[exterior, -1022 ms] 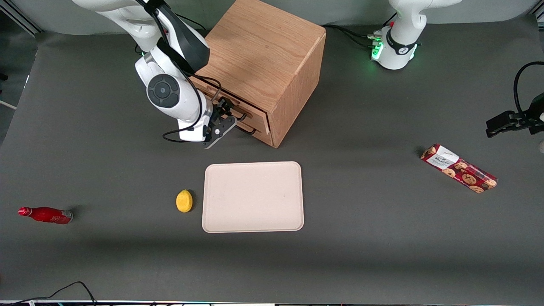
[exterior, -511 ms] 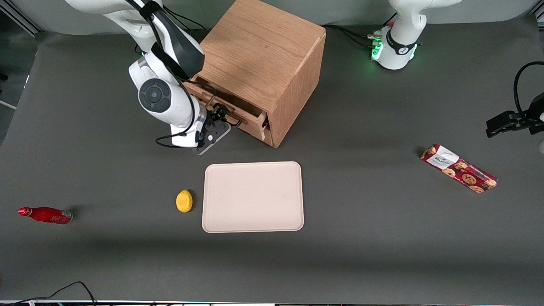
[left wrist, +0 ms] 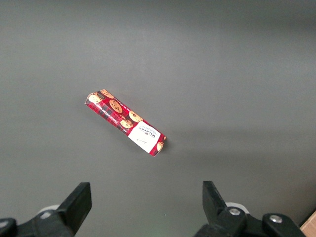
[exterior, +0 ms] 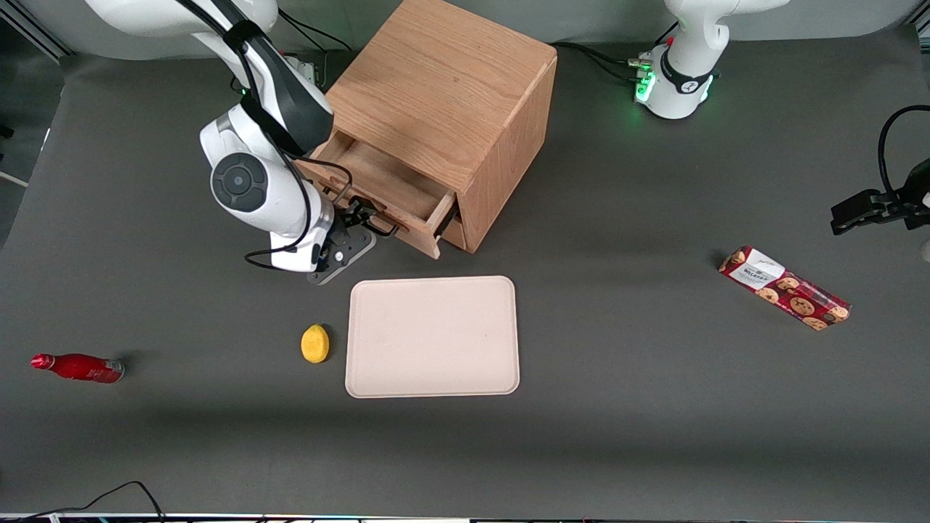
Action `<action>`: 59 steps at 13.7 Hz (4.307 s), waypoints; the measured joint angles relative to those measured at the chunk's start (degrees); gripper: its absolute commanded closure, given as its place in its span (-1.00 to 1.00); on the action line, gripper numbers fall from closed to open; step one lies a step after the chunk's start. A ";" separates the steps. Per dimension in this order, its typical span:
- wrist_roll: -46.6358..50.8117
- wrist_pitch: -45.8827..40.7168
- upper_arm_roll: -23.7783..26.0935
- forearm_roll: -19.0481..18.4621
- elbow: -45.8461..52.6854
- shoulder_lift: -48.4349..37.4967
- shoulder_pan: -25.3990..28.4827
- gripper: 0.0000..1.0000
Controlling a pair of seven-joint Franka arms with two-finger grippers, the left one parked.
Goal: Open upper drawer
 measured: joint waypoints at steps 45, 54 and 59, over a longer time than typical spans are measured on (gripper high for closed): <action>-7.93 -5.17 -10.69 -7.43 18.16 11.40 -0.11 -1.00; -8.05 -13.75 -10.55 -7.67 23.86 11.24 -0.14 -1.00; -2.81 -16.13 -11.85 -7.67 27.47 7.85 -0.65 -1.00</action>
